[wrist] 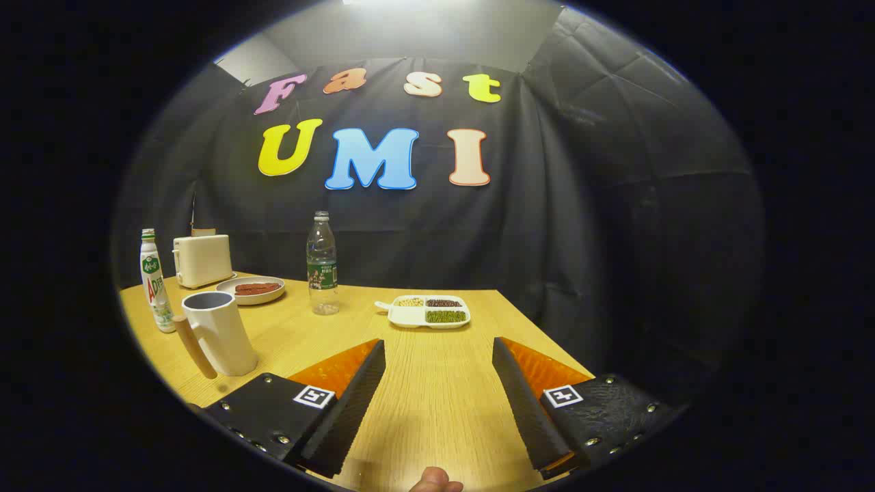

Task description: Take the bottle from table, then pour the juice into the cup, finally place the bottle on the coaster

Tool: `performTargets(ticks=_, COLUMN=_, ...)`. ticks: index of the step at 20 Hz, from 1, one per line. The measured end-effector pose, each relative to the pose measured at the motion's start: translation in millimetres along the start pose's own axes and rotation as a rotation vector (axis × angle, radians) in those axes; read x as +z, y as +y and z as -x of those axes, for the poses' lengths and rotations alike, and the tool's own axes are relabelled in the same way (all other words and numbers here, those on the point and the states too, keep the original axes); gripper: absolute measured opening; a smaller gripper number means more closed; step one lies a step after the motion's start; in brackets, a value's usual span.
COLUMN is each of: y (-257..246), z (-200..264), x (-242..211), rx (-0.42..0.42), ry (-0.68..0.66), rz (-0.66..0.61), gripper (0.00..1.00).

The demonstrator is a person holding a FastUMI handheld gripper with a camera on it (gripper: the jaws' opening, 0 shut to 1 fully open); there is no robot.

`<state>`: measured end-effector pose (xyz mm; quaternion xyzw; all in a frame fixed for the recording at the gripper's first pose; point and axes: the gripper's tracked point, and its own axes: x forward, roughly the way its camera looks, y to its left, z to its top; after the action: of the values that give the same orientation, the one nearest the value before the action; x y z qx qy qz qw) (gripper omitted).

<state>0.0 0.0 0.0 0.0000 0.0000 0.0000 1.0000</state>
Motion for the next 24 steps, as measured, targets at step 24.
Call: performTargets(ticks=24, y=233, z=68, x=76, rx=-0.032, ry=-0.09, rz=-0.09, gripper=0.96)
